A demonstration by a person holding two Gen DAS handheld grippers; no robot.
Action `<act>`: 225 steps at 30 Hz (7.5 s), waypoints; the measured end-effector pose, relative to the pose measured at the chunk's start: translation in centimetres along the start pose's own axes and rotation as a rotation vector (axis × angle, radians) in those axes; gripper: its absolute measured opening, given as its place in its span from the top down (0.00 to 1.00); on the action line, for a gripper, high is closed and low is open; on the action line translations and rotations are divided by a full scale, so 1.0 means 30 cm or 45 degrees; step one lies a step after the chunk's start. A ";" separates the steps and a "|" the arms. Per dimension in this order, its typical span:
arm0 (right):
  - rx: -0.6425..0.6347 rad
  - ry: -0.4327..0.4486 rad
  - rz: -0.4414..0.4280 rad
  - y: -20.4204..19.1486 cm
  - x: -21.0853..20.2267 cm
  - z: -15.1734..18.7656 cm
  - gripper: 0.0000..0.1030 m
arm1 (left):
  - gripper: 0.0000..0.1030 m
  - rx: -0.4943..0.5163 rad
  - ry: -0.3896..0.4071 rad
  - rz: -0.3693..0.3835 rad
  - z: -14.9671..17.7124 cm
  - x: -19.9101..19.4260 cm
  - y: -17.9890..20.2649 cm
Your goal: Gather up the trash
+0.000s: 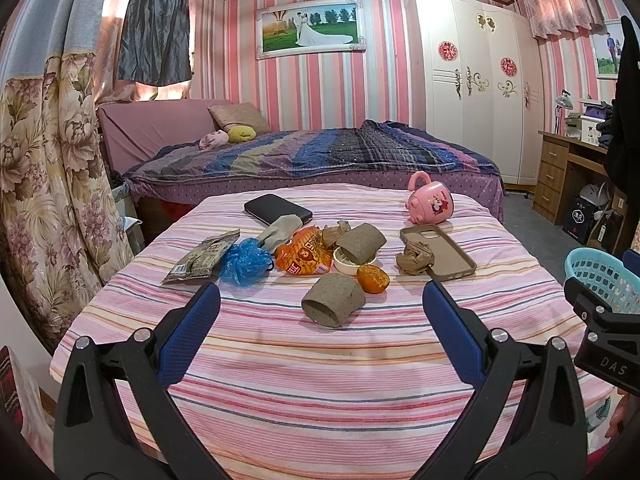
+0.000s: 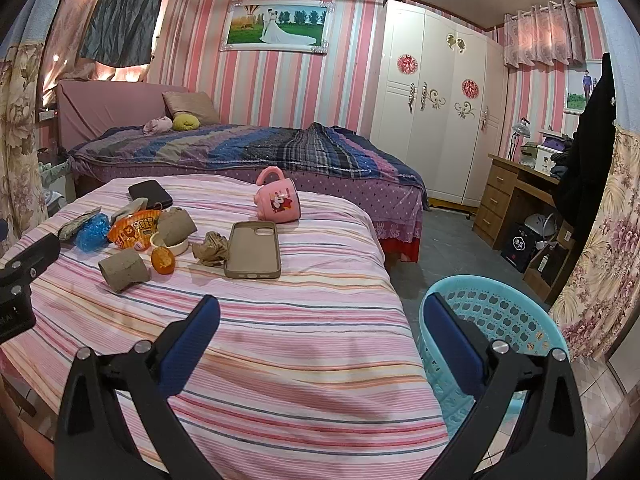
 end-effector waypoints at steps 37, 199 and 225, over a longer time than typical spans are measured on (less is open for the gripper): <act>-0.003 -0.005 0.010 0.030 0.010 0.027 0.04 | 0.05 0.009 0.004 -0.003 0.013 0.004 0.013; 0.018 -0.180 -0.119 0.420 0.325 0.008 0.56 | 0.54 0.066 -0.194 0.058 -0.109 0.332 0.217; 0.229 -0.296 0.229 0.980 0.357 0.195 0.56 | 0.54 0.210 -0.229 0.533 -0.046 0.251 1.150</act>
Point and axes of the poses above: each gripper's, at about its wrist camera, not at the fingertips, and x roughly the way its jaws point, y to its right, z to its underside, the point moved 3 cm from there along x, roughly the way its jaws point, and after that the axes turned 1 degree about -x, right-handed, at the moved point
